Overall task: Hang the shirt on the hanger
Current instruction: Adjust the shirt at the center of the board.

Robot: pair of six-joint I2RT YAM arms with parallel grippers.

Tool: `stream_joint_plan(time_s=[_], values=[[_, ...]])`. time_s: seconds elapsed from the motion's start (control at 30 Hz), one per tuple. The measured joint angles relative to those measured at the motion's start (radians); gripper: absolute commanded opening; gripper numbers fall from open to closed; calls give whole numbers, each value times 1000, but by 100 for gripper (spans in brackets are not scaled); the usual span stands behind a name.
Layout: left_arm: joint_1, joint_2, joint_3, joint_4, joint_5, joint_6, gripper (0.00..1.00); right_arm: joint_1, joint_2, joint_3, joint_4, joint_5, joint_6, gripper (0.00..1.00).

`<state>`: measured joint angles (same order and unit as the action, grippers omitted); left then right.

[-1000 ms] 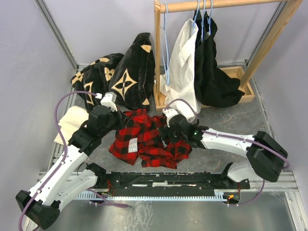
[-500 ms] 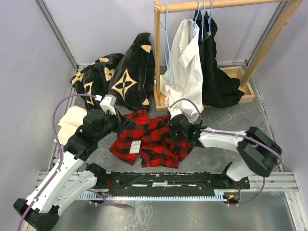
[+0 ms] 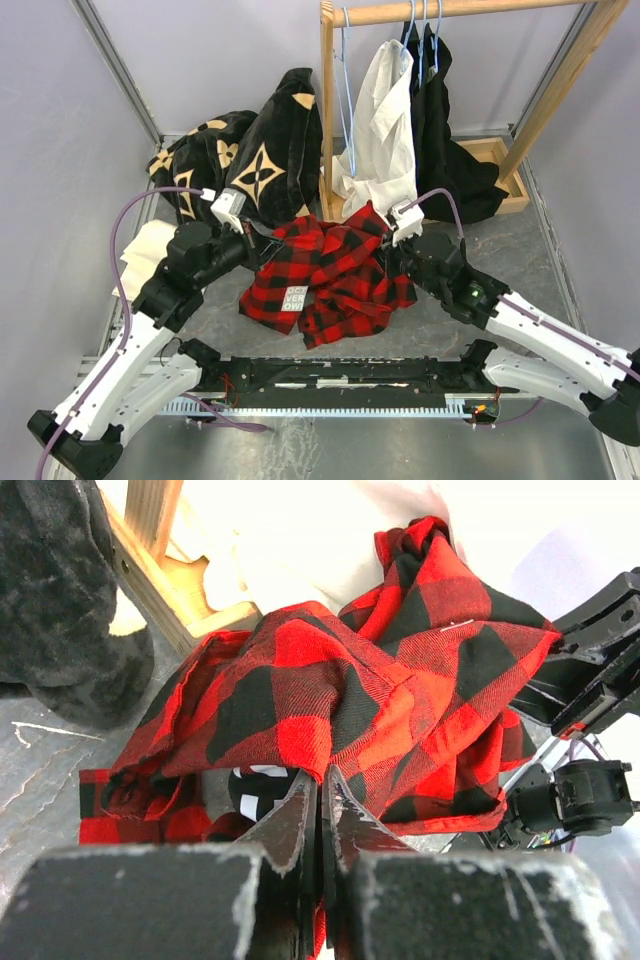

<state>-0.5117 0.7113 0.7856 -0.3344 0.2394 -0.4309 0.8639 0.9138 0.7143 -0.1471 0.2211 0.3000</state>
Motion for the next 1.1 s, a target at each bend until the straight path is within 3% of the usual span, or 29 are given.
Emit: stream_joint_plan(time_s=[0.1, 0.2, 0.27, 0.37, 0.53, 0.77, 0.9, 1.1], values=[[0, -44, -9, -3, -8, 6, 37, 16, -40, 0, -50, -79, -67, 0], [0, -150, -60, -43, -77, -3, 68, 61, -43, -21, -114, -151, -94, 34], [0, -216, -87, -84, -130, -28, 80, 82, -32, -45, -157, -180, -77, 54], [0, -287, -105, -134, -212, -74, 92, 101, -33, -96, -225, -212, -31, 73], [0, -253, -95, -150, -309, -106, 96, 102, -117, -97, -323, -133, 51, 86], [0, -39, -57, -134, -340, -107, 96, 76, -39, 122, -438, 115, 127, 87], [0, 31, -60, -128, -330, -113, 96, 28, 71, 153, -428, 110, 153, 88], [0, 36, -108, -107, -296, -140, 96, -66, 210, 150, -362, -30, 198, 87]])
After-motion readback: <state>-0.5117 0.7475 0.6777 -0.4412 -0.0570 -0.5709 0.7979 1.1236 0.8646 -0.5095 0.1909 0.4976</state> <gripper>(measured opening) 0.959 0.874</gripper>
